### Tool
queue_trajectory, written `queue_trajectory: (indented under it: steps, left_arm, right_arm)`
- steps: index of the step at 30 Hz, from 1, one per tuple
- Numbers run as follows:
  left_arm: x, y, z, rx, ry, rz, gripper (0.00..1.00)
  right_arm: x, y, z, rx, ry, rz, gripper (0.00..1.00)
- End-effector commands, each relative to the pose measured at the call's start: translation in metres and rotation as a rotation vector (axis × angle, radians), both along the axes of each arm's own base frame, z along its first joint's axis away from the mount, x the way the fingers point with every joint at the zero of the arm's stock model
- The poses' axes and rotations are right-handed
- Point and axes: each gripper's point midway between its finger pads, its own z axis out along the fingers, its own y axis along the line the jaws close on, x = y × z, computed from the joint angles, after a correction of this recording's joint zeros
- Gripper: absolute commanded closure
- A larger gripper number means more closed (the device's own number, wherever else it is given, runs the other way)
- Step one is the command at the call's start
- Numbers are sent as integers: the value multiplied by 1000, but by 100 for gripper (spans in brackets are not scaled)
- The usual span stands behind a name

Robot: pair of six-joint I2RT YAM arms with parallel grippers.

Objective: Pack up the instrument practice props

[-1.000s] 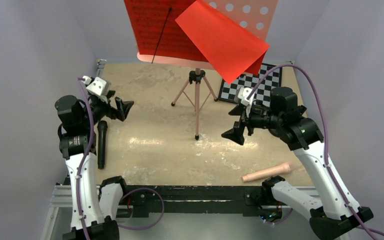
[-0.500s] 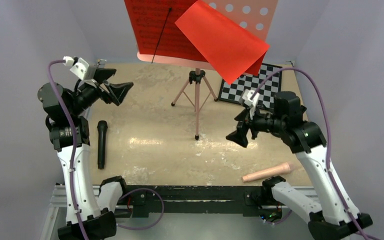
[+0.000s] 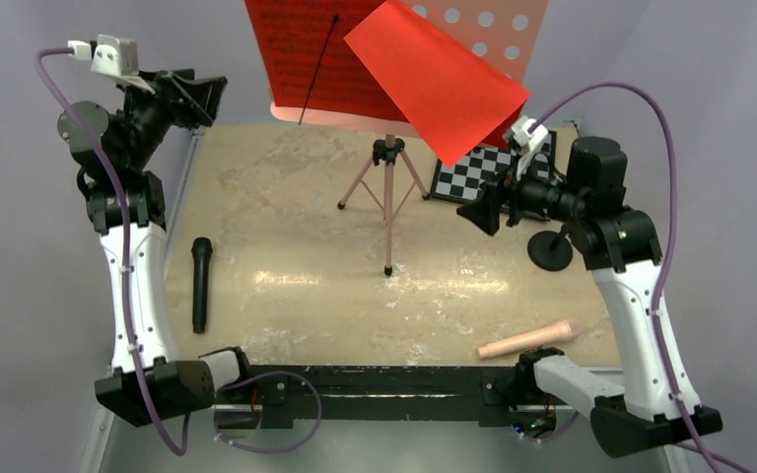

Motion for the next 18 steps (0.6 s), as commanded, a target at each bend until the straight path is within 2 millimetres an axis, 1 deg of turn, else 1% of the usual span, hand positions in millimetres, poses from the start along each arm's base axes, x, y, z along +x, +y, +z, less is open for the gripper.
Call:
queue_trajectory:
  steps: [1,2,3,4,5,6,8,10,12,14,16,18]
  left_arm:
    - [39,10,7,-18,5,74,29]
    - [47,5,7,17,1,58,29]
    - [59,2,-1,32,18,50,29]
    - [66,-3,-4,46,21,34,28]
    - [72,-9,-9,63,35,13,28]
    - [75,-14,-14,77,54,-1,28]
    - [79,-25,-17,99,48,-23,28]
    - [78,-35,-18,104,46,-53,27]
    - [73,-42,-20,100,45,-86,27]
    - [63,-50,-23,99,47,-126,27]
    - [54,-56,-33,86,73,-159,27]
    - [43,-61,-36,84,60,-184,27]
  right_arm:
    - [42,-3,34,79,-33,-92,25]
    - [50,-5,36,86,-29,-111,25]
    - [58,-6,41,98,-30,-125,26]
    - [65,-8,40,104,-22,-137,27]
    - [72,-8,45,131,-6,-156,27]
    - [78,-9,46,145,6,-169,28]
    - [90,-12,49,170,24,-201,28]
    - [101,-16,51,184,29,-231,28]
    - [110,-20,53,185,24,-251,28]
    - [115,-21,56,185,11,-255,28]
    - [119,-23,56,180,10,-258,27]
    - [122,-23,54,179,12,-259,27]
